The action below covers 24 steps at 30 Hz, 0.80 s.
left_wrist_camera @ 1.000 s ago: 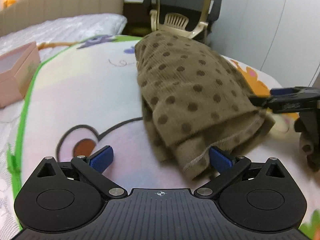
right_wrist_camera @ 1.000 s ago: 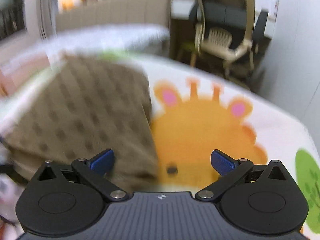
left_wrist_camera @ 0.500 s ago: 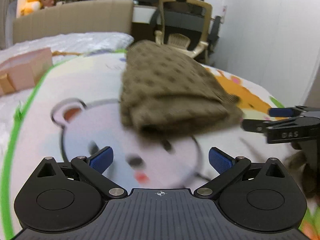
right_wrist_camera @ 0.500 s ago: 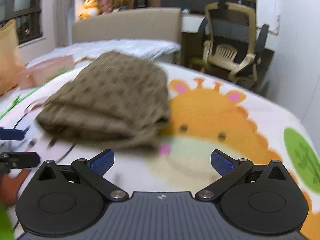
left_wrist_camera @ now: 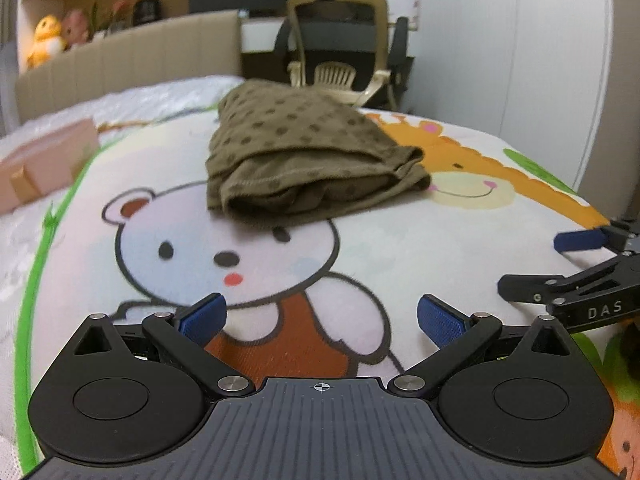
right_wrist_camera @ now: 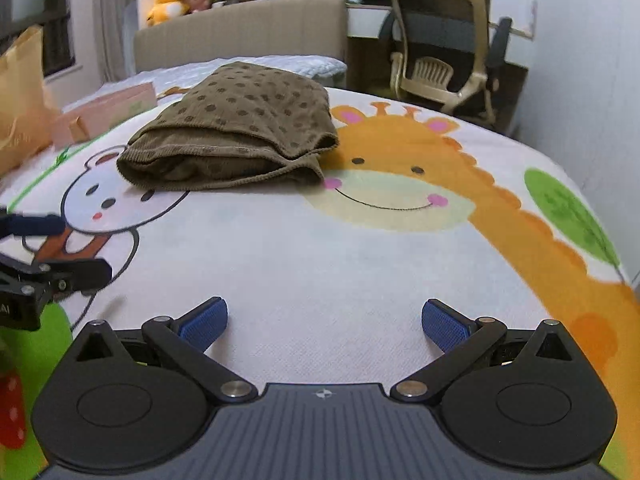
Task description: Fold clothes
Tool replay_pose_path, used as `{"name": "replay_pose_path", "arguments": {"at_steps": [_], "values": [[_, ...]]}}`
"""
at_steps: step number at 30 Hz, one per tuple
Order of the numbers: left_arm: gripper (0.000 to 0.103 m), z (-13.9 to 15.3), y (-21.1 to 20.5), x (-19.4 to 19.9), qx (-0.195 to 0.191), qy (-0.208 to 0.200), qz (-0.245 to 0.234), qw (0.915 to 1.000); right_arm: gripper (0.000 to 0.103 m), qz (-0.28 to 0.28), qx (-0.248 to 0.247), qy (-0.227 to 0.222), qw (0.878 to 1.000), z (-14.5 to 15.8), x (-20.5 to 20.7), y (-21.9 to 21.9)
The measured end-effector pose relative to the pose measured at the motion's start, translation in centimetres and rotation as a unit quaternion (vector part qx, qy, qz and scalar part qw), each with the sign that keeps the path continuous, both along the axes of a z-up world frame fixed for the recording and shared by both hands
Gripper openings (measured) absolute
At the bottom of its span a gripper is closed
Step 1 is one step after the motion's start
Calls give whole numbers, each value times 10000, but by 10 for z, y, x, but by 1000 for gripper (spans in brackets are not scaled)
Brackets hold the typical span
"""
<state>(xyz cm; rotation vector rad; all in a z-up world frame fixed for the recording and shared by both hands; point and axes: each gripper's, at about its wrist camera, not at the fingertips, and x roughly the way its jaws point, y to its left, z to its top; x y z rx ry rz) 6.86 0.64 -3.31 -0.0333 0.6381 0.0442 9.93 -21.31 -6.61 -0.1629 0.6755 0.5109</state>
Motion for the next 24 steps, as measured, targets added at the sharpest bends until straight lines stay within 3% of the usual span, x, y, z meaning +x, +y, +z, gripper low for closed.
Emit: {"name": "replay_pose_path", "arguments": {"at_steps": [24], "values": [[103, -2, 0, -1, -58, 13, 29, 10000, 103, 10, 4, 0, 10000, -1, -2, -1]]}}
